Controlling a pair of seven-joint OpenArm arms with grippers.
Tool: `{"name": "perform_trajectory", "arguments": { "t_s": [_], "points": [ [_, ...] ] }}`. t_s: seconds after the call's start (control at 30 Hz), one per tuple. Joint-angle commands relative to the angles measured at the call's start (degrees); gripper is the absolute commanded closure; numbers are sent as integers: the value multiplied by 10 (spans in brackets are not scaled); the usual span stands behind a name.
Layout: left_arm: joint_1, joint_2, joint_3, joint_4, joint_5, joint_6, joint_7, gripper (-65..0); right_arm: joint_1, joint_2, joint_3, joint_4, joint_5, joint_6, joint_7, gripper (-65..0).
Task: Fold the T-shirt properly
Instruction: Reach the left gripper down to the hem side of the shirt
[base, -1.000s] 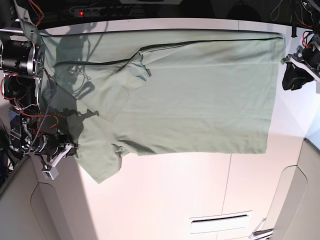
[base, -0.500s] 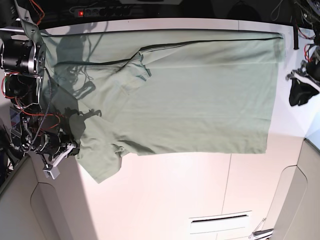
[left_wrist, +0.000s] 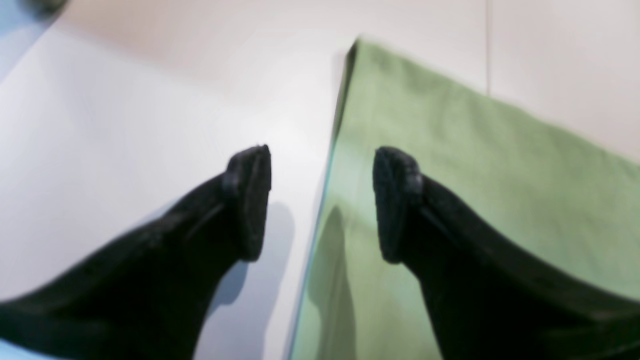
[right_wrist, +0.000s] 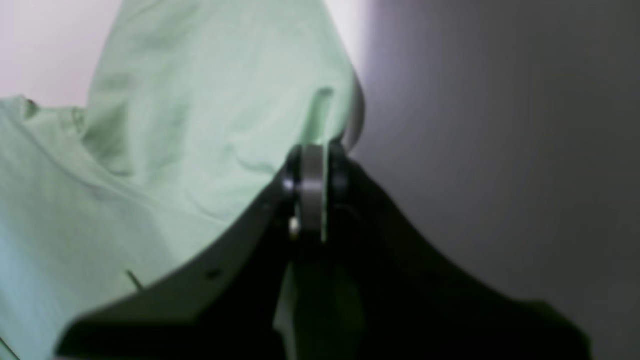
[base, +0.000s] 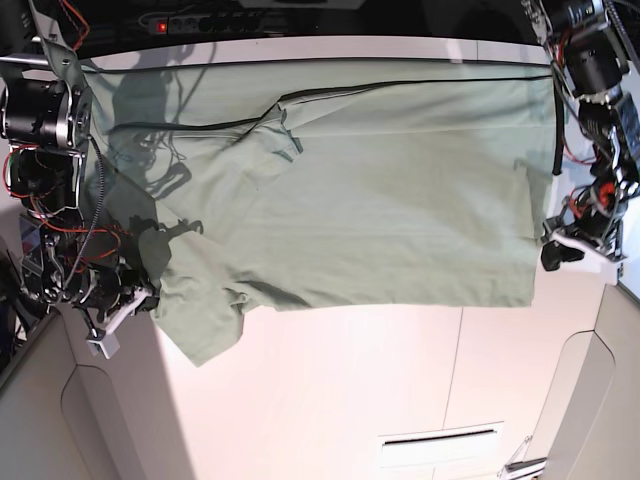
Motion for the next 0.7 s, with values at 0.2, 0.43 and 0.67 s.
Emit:
{"name": "perform_trajectory", "arguments": {
  "t_s": [0.2,0.43,0.67],
  "points": [
    [-150,-40,56,-159,23,17,-30,-351,19,7,2,8,8,3,8,0],
    [-235,-49,75,-290,38,17,-54,-351,19,6,2,8,8,3,8,0],
    [-240,-48,75,-334,30,-15,-56,-351,19,7,2,8,8,3,8,0]
  ]
}}
